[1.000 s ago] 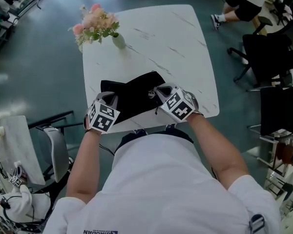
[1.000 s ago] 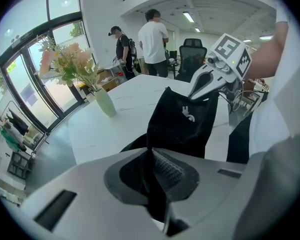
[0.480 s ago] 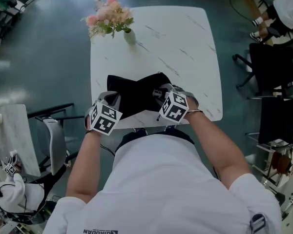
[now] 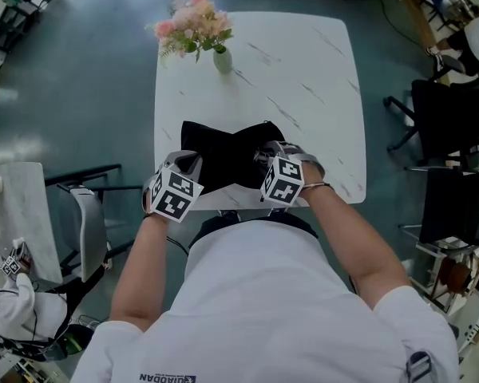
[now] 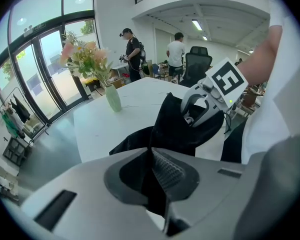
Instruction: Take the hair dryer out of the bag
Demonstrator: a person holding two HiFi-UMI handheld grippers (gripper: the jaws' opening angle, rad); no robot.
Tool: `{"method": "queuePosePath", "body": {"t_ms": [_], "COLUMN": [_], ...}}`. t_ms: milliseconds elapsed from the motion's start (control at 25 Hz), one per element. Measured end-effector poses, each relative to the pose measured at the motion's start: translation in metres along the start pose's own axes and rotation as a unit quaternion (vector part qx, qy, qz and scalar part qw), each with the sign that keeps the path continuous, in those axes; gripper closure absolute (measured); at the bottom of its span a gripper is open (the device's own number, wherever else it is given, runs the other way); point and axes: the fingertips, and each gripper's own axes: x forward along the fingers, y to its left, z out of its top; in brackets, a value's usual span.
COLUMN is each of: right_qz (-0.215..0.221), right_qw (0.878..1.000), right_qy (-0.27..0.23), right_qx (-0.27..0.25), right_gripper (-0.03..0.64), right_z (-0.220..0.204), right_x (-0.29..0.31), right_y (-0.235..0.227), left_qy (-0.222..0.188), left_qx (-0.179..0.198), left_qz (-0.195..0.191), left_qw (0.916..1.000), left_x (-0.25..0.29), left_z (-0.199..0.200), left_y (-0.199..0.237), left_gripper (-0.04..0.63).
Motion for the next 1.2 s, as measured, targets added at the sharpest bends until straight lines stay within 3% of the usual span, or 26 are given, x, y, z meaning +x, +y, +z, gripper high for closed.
{"method": "queuePosePath", "body": {"t_ms": [480, 600, 640, 720, 800, 920, 1080, 1200], "right_qz": [-0.011, -0.017, -0.018, -0.023, -0.024, -0.021, -0.014, -0.015], "right_qw": [0.999, 0.999, 0.999, 0.999, 0.999, 0.999, 0.999, 0.999], "right_qy": [0.037, 0.043, 0.039, 0.027, 0.018, 0.016, 0.021, 0.027], "right_qx": [0.024, 0.008, 0.007, 0.015, 0.024, 0.027, 0.028, 0.026], "right_gripper": [0.362, 0.371, 0.403, 0.421, 0.44, 0.442, 0.442, 0.442], "right_z": [-0.007, -0.012, -0.013, -0.013, -0.014, -0.016, -0.016, -0.017], "right_x": [0.02, 0.026, 0.026, 0.024, 0.023, 0.023, 0.023, 0.024], "right_y": [-0.006, -0.002, -0.001, -0.001, -0.001, 0.0, -0.002, 0.0], "left_qy": [-0.026, -0.053, -0.062, -0.082, -0.109, -0.135, -0.082, -0.065], "left_qx": [-0.015, -0.026, -0.035, -0.065, -0.115, -0.219, -0.334, -0.382], "left_qz": [-0.02, -0.052, -0.064, -0.08, -0.081, -0.06, -0.035, -0.061], "left_qw": [0.9993, 0.9969, 0.9954, 0.9913, 0.984, 0.9646, 0.9382, 0.9198], "left_x": [-0.001, -0.005, -0.007, -0.014, -0.021, -0.024, 0.007, 0.034], "left_z": [0.0, 0.005, 0.007, 0.013, 0.017, 0.012, -0.021, -0.029], "left_y": [-0.004, -0.009, -0.01, -0.005, 0.01, 0.046, 0.089, 0.1], "left_gripper": [0.557, 0.552, 0.543, 0.481, 0.474, 0.474, 0.474, 0.472]}}
